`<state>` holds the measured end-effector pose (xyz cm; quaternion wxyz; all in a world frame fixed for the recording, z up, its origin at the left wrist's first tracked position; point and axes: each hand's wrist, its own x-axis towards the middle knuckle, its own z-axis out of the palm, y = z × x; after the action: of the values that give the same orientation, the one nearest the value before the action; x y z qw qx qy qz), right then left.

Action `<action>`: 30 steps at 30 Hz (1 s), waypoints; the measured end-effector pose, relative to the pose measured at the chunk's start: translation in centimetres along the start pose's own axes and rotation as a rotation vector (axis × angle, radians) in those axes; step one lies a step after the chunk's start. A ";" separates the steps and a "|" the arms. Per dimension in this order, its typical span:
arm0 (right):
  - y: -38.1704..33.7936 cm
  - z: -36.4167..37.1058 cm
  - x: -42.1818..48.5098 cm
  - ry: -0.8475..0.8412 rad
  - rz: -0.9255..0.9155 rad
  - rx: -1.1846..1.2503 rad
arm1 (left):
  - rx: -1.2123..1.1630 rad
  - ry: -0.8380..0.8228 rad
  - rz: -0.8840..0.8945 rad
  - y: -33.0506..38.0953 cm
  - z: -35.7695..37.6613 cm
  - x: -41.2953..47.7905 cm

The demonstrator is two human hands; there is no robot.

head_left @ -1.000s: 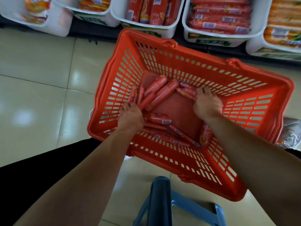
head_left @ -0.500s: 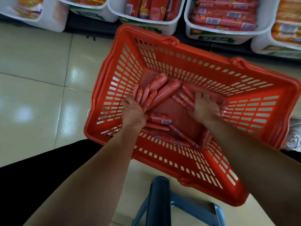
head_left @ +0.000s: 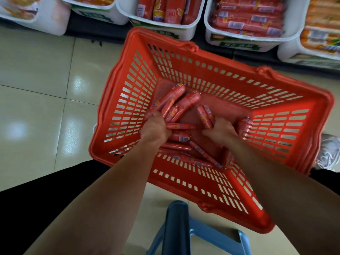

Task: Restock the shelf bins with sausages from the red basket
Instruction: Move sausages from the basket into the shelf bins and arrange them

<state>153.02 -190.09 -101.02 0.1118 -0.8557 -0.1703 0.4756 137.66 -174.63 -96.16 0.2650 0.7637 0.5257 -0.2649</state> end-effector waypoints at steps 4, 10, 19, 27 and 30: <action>-0.6 -0.5 -0.4 -0.045 -0.009 0.220 | -0.043 -0.077 0.067 0.6 -0.2 -0.7; -1.9 0.3 -2.0 -0.034 -0.094 0.324 | -0.290 -0.154 0.201 0.6 -0.8 -1.3; -3.0 -0.5 -2.2 0.081 -0.198 0.066 | -0.399 -0.257 0.223 -0.6 -0.7 -0.2; -1.2 -3.1 -2.2 0.118 -0.106 -0.046 | -0.515 -0.227 0.194 -0.5 -2.3 -0.4; -0.6 -4.2 -3.0 0.014 -0.097 0.192 | -0.532 -0.209 0.228 0.0 -3.2 -1.4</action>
<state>155.03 -190.83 -96.29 0.2175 -0.8352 -0.1645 0.4776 137.65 -173.39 -92.85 0.5363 0.6901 0.4576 -0.1635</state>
